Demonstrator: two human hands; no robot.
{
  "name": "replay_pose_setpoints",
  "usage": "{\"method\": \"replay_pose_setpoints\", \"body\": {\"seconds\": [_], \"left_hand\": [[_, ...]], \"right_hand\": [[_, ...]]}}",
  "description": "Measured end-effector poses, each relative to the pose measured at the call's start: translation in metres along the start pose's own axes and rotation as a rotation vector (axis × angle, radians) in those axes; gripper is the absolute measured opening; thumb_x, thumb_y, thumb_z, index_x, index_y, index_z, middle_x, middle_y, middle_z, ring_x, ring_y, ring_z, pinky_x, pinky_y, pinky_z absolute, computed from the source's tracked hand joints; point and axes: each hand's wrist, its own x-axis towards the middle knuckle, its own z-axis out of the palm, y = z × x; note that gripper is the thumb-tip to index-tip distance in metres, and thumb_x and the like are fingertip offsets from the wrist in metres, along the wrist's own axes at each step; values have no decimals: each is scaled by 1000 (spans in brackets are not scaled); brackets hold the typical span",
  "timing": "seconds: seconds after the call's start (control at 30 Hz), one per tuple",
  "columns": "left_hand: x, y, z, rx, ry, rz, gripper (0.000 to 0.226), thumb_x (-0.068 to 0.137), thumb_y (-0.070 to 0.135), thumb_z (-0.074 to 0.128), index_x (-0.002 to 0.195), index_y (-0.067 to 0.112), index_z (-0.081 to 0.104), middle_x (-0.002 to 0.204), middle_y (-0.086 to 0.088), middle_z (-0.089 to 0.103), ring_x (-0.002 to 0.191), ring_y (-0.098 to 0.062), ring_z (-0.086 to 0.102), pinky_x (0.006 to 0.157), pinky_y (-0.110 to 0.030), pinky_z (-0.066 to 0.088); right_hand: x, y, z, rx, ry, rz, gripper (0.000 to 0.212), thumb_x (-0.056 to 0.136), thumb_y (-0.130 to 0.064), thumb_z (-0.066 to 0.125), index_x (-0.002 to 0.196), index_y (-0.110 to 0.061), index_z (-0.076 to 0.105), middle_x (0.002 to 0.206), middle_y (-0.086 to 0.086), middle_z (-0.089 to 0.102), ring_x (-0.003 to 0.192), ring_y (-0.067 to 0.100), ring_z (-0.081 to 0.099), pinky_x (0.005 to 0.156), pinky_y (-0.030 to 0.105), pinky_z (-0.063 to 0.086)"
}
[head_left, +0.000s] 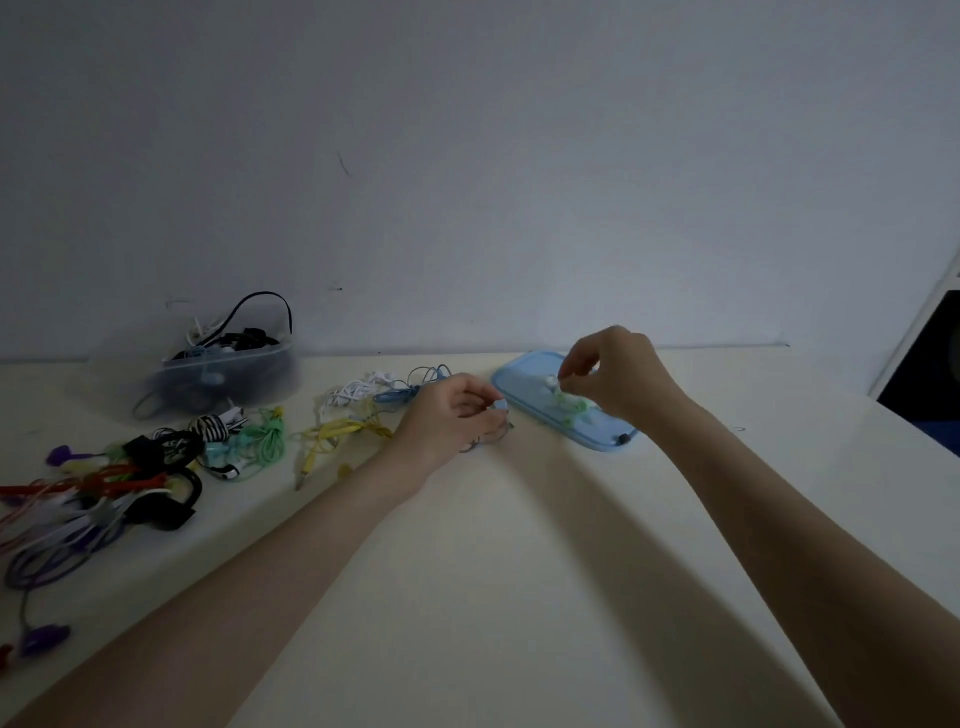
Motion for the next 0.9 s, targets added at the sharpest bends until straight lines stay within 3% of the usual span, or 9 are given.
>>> {"method": "replay_pose_setpoints", "body": {"seconds": [0.07,0.17,0.27,0.4,0.57,0.73,0.9], "left_hand": [[0,-1,1,5,-4,8,18,80,1,67,80,17,60,79,0,65,72,-9,61,66,-16,50],[-2,-1,1,23,-8,27,21,80,-2,65,78,16,55,66,9,67,58,-1,59,55,-13,44],[-4,-1,-1,207,24,116,29,78,1,65,74,22,46,63,7,63,47,3,49,54,-15,39],[-7,-2,-2,462,129,223,24,78,9,67,74,25,50,60,9,52,53,-1,48,54,-17,36],[-6,-1,-3,537,212,241,9,80,11,69,88,13,69,60,15,49,56,-1,47,57,-11,35],[-8,0,-2,576,202,281,12,79,8,69,90,10,71,59,16,44,56,-2,44,62,-22,39],[-7,-1,-5,581,202,322,17,78,6,69,94,10,72,69,12,50,61,-2,45,61,-8,35]], "right_hand": [[-6,-13,5,286,8,43,9,79,-5,68,72,-11,67,65,-2,62,50,3,55,44,7,38],[-15,-25,29,591,-40,84,19,78,2,66,65,-11,63,59,5,63,48,12,57,48,19,44],[-20,-27,48,616,-28,52,18,80,3,64,67,-10,63,58,4,63,49,11,57,52,19,47],[-25,-23,63,585,70,-23,11,79,-3,68,74,-11,64,63,-4,64,49,1,58,57,15,48],[-28,-19,67,731,119,0,14,80,1,66,75,-13,64,68,3,67,62,15,64,73,31,54],[-29,-18,66,786,61,3,9,80,1,66,77,-7,65,69,4,67,63,9,63,76,28,53],[-28,-17,66,824,34,12,7,80,0,67,77,-6,65,70,4,68,65,8,65,75,22,54]]}}
